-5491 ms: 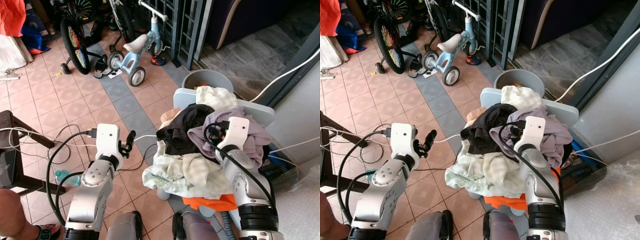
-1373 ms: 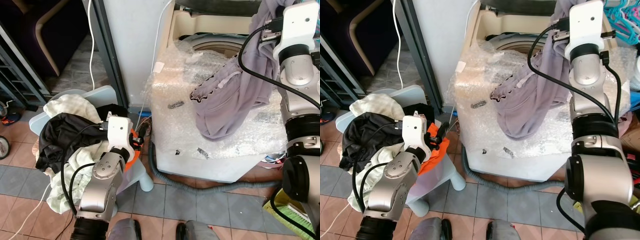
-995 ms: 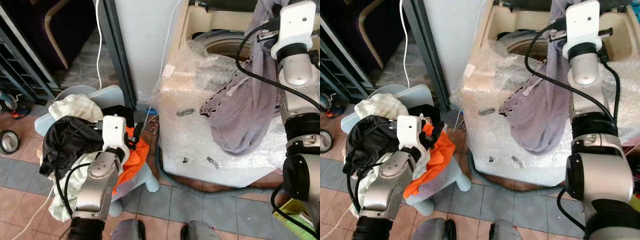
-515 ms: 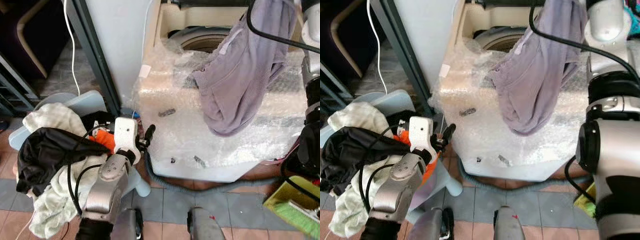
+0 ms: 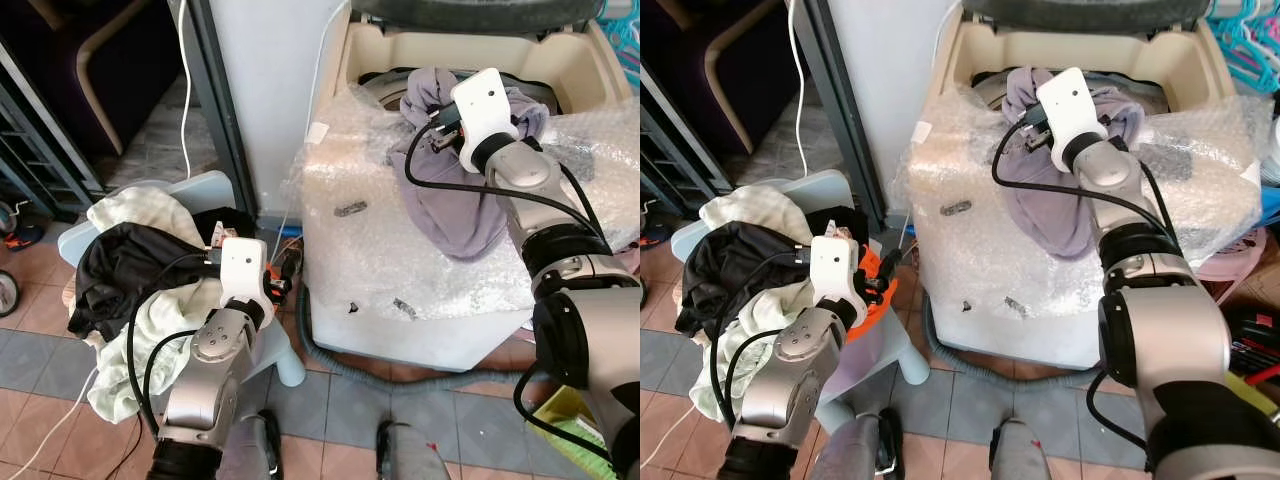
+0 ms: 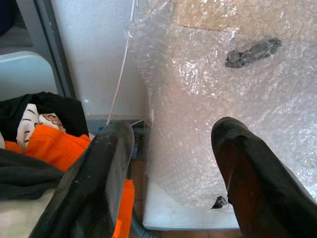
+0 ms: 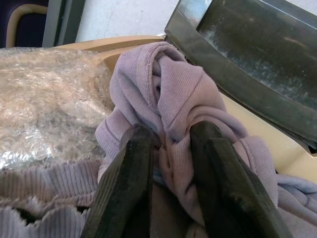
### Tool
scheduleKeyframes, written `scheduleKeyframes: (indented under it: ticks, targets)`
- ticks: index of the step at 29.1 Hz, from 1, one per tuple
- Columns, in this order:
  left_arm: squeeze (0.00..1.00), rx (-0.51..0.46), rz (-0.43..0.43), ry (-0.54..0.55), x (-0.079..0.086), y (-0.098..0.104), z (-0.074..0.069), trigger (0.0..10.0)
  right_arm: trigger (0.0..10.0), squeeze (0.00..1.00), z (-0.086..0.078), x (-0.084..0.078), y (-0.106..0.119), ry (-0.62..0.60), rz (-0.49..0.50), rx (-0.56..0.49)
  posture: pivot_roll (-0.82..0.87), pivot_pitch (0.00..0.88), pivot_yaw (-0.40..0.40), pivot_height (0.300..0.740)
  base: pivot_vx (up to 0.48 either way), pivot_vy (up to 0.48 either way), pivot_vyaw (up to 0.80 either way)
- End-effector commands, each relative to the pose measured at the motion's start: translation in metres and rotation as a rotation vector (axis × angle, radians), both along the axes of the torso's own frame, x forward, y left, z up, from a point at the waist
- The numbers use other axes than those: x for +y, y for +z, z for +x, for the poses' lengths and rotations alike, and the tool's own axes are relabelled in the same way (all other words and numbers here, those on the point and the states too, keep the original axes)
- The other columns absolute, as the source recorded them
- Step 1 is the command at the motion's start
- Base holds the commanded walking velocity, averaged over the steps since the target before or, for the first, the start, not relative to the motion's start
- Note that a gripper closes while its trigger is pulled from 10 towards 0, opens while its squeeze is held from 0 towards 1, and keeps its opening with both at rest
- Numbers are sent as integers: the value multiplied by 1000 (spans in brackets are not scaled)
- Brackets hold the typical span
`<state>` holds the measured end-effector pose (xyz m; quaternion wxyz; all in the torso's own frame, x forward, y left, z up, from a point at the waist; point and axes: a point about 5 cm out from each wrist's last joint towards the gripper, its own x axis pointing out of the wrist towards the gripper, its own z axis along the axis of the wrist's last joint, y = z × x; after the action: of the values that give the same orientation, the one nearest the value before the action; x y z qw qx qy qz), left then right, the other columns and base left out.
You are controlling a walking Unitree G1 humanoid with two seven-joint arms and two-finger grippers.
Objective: Clothes washing
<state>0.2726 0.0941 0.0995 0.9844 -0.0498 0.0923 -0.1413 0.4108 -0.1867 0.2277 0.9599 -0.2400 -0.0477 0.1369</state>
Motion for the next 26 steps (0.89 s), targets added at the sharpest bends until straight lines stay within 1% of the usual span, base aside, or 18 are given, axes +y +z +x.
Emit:
scheduleKeyframes:
  ticks: [1, 4, 6, 7, 8, 11, 12, 13, 14, 16, 17, 20, 21, 22, 23, 24, 25, 26]
  targets:
    - [0, -6, 1, -12, -2, 2, -1, 10000, 10000, 1000, -1, -5, -1, -2, 13, 14, -30, 104, 38, 740, 0, 0, 0]
    - [0, -9, -2, -16, -2, 2, -1, 10000, 10000, 1000, -3, -11, -6, -18, 5, 31, -34, 102, 40, 740, 0, 0, 0]
    - [0, -12, -3, -19, -1, 2, -1, 10000, 10000, 1000, -5, -16, 0, -44, 20, -35, -33, 102, 41, 740, 277, 0, 0]
    - [0, -14, -4, -18, -1, 2, -1, 10000, 10000, 1000, -6, -18, 5, -49, 45, -78, -33, 101, 40, 740, 341, 0, 0]
    - [0, -14, -9, -14, 0, 2, -1, 10000, 10000, 1000, -8, -21, 18, -54, 102, -174, -33, 101, 40, 740, 345, 0, 0]
    - [0, -9, -13, -5, 1, 2, -1, 10000, 10000, 1000, -13, -24, 30, -67, 142, -282, -35, 100, 38, 740, 345, 0, 0]
    - [0, -8, -12, -4, 1, 1, -1, 10000, 10000, 1000, -15, -25, 32, -68, 154, -300, -35, 101, 38, 740, 330, 0, 0]
    - [0, -7, -11, -5, 1, 1, -1, 10000, 10000, 1000, -16, -25, 32, -70, 163, -310, -35, 101, 38, 740, 330, 0, 0]
    - [0, -7, -10, -6, 1, 1, -2, 10000, 10000, 1000, -20, -24, 33, -68, 170, -347, -37, 98, 37, 740, 311, 0, 0]
    - [0, 5, -7, 3, 1, -1, -2, 10000, 10000, 1000, -26, -22, 30, -67, 169, -378, -39, 98, 36, 740, 285, 0, 0]
    - [0, 9, -6, 6, 1, -1, -2, 10000, 10000, 1000, -27, -22, 30, -71, 162, -381, -41, 98, 36, 740, 0, 0, 0]
    - [0, 15, -9, 19, 2, -3, -2, 10000, 10000, 1000, -38, -19, 20, -86, 190, -398, -45, 93, 36, 740, 0, 0, 0]
    - [0, 19, -9, 27, 2, -4, -2, 10000, 10000, 698, -42, -18, 15, -96, 197, -397, -46, 93, 37, 740, 0, 0, 0]
    - [0, 22, -9, 33, 3, -4, -2, 10000, 10000, 420, -46, -18, 10, -108, 211, -389, -49, 92, 39, 740, 0, 0, 0]
    - [0, 23, -10, 37, 3, -4, -1, 10000, 10000, 420, -48, -18, 6, -117, 221, -384, -49, 92, 39, 740, 0, 0, 0]
    - [0, 22, -6, 42, 4, -4, -1, 10000, 10000, 20, -53, -18, 1, -126, 235, -378, -49, 92, 39, 740, 0, 0, 0]
    - [0, 22, -6, 42, 4, -4, -1, 10000, 10000, 20, -53, -18, 1, -126, 235, -378, -49, 92, 39, 740, 0, 0, 0]
    - [0, 19, -10, 51, 6, -4, -1, 10000, 10000, 0, -62, -17, -7, -126, 229, -372, -62, 86, 45, 740, 0, 0, 0]
